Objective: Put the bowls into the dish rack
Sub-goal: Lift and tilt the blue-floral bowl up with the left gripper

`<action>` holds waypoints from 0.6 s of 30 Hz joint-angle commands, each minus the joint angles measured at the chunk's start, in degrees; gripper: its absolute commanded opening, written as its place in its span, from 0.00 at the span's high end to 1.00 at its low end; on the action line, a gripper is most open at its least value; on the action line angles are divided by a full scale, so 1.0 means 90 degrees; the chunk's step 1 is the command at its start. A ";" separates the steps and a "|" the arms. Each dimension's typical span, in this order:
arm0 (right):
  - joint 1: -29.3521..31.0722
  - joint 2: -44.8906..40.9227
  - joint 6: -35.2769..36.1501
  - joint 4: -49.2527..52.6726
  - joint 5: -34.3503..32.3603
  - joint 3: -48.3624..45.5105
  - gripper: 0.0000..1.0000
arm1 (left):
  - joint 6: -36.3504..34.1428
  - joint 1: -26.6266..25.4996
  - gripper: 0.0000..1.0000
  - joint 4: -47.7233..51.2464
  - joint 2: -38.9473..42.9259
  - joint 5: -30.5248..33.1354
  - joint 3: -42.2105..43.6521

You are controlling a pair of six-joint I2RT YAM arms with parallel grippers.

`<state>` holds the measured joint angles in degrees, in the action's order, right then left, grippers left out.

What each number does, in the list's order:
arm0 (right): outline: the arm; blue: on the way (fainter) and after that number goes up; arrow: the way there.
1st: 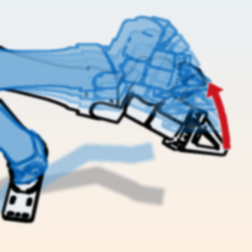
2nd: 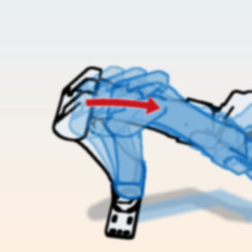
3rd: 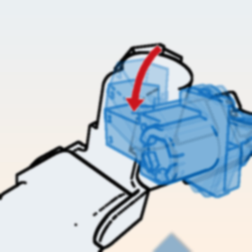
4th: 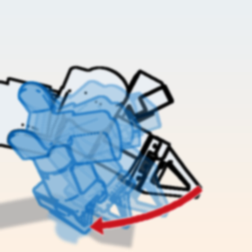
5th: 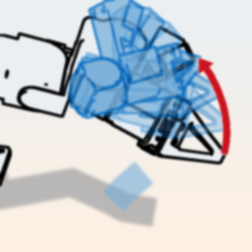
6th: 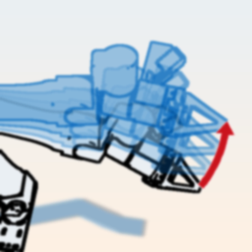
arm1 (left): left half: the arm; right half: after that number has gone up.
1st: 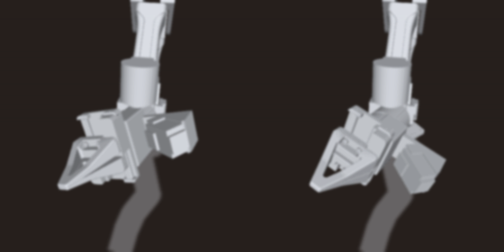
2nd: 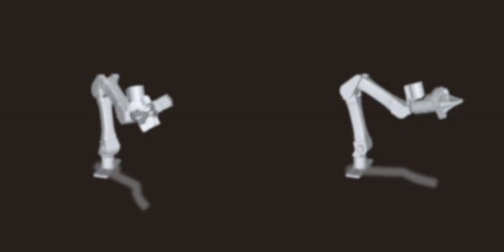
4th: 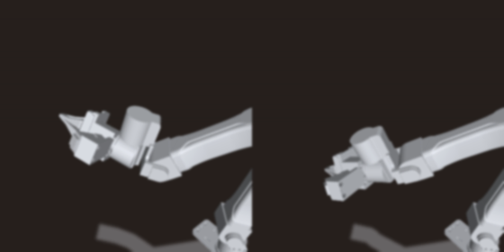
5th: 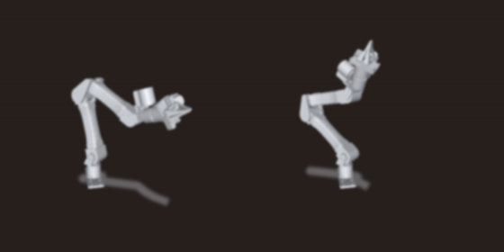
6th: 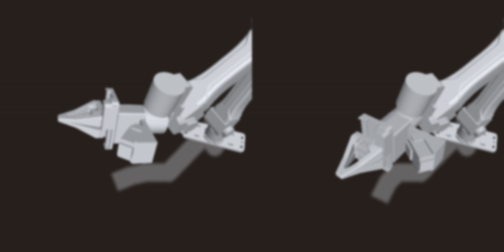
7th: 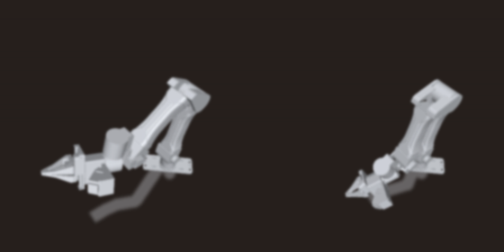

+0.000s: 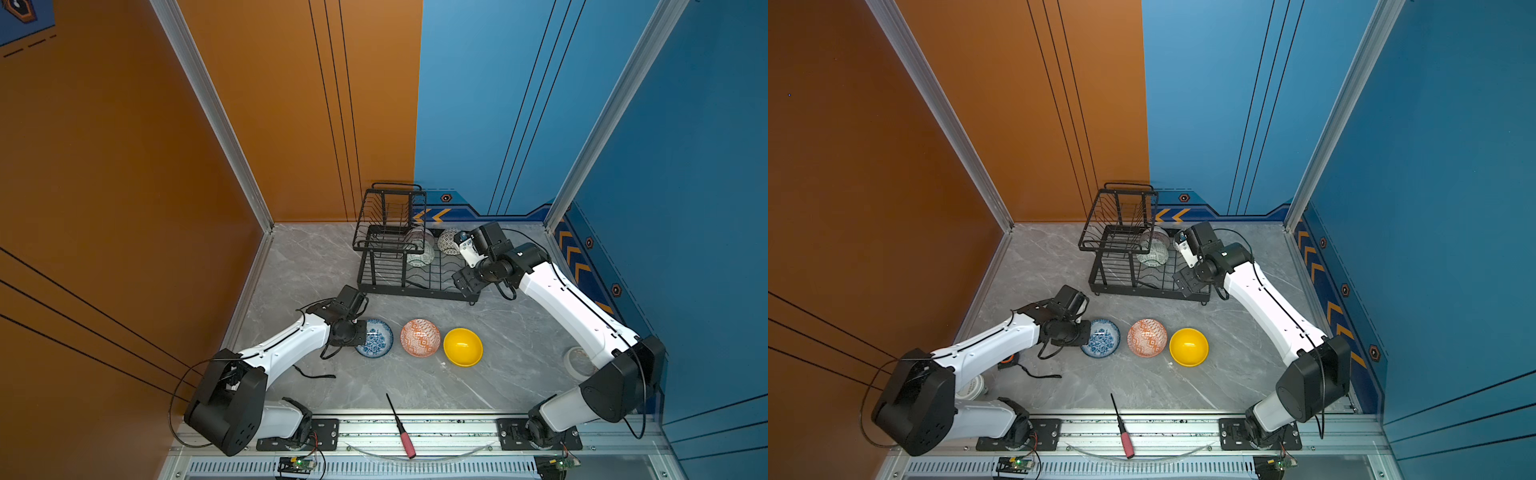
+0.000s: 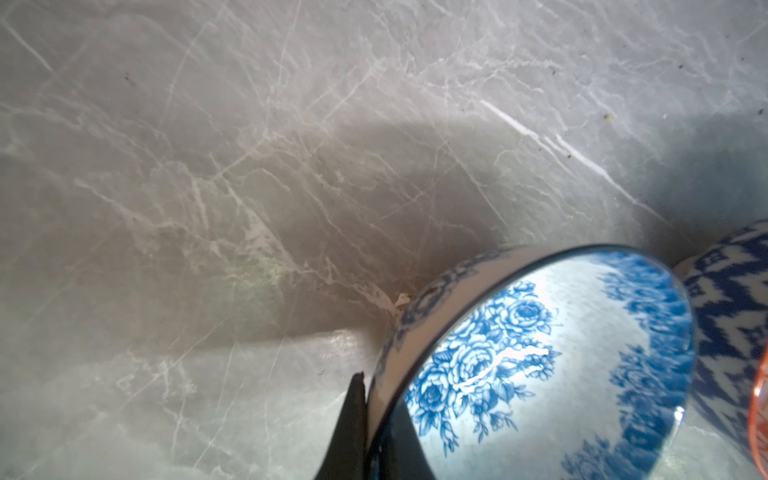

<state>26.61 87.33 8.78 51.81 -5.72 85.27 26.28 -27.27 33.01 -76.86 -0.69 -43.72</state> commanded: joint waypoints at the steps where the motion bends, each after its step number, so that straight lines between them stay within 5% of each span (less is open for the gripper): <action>1: -0.0030 -0.0197 -0.0013 -0.0045 0.0113 -0.0059 0.00 | -0.0142 -0.0006 1.00 0.0371 0.0278 0.0026 -0.0188; 18: 0.0017 -0.0503 -0.0557 -0.0069 0.0627 -0.0034 0.00 | -0.0076 -0.0540 1.00 0.0737 0.0667 0.0183 -0.1558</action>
<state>26.61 84.66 6.20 51.81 -2.39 85.10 25.80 -31.16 39.22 -70.85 -0.05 -54.46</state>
